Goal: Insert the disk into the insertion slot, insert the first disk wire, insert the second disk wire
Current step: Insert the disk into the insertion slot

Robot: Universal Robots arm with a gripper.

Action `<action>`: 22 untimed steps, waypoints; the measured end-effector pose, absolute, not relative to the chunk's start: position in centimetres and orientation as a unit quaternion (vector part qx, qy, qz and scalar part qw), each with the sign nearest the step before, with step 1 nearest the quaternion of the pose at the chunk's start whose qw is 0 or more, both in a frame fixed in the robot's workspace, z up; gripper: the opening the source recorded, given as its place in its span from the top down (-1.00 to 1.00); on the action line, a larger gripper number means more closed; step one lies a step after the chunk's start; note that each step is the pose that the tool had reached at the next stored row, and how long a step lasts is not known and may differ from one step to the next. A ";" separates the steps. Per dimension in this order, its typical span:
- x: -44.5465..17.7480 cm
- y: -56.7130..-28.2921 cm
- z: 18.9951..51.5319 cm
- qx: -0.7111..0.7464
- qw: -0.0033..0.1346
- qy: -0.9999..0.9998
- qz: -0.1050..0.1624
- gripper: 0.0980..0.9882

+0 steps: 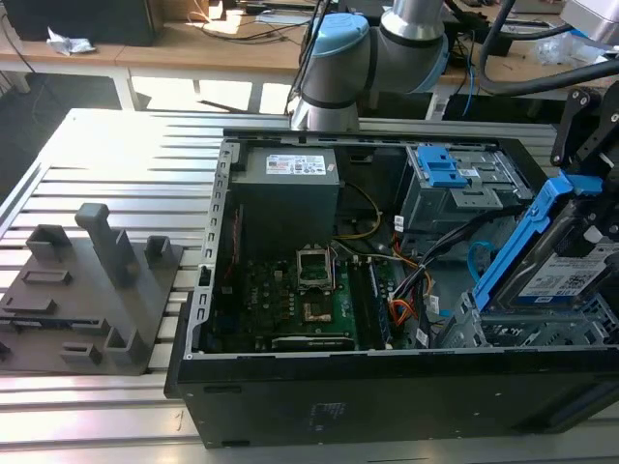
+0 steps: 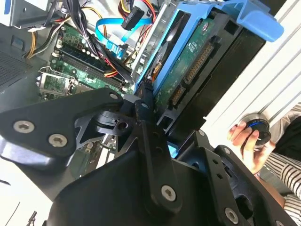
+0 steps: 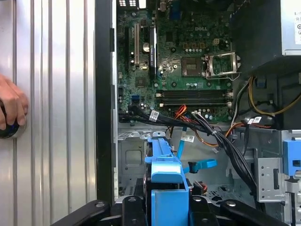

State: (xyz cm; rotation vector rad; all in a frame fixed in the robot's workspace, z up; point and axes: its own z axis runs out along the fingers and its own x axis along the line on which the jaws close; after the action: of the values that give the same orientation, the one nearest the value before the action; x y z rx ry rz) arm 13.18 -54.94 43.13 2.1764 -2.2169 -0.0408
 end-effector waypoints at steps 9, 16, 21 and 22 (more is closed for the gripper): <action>13.2 -54.9 41.5 0.700 0.017 -0.713 -0.013 0.41; 13.2 -54.9 40.3 0.700 0.017 -0.713 -0.013 0.41; 13.2 -54.9 40.3 0.700 0.017 -0.713 -0.013 0.41; 13.2 -54.9 40.3 0.700 0.017 -0.713 -0.013 0.41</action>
State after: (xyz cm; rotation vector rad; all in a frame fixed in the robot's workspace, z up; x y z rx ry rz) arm 13.20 -54.94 40.26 2.1766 -2.2166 -0.0406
